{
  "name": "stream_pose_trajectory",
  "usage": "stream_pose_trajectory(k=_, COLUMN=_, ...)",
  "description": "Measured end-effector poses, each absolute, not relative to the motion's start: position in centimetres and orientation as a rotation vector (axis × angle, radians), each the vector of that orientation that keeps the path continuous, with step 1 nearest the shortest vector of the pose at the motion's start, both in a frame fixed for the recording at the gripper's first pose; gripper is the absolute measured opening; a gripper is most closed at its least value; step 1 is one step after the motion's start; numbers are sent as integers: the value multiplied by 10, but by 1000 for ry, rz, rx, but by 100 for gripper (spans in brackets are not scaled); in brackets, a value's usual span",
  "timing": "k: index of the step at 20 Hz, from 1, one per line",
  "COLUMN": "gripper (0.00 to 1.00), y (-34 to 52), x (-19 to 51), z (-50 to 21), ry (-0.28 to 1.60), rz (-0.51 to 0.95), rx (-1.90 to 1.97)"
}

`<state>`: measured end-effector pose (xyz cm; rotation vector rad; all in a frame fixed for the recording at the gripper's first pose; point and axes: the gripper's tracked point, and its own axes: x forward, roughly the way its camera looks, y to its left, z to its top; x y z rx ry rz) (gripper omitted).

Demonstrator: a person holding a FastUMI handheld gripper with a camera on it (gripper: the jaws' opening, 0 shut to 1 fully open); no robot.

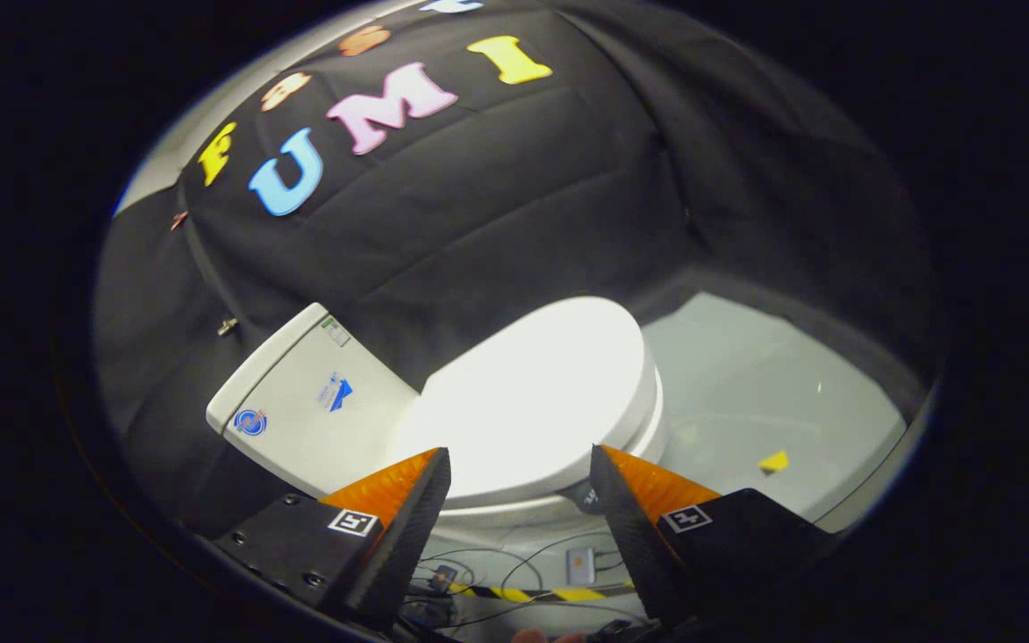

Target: Open the toilet lid.

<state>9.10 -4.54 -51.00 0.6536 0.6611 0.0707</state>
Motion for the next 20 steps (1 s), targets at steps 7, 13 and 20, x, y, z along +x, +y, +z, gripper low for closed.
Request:
stream_pose_trajectory(k=7, gripper=99, y=-68, x=88, z=-591, ry=861, rz=40, rx=1030)
stream_pose_trajectory(k=13, gripper=89, y=-65, x=108, z=-618, ry=892, rz=49, rx=1219)
stream_pose_trajectory(k=20, gripper=24, y=-48, x=114, z=-622, ry=914, rz=120, rx=1267)
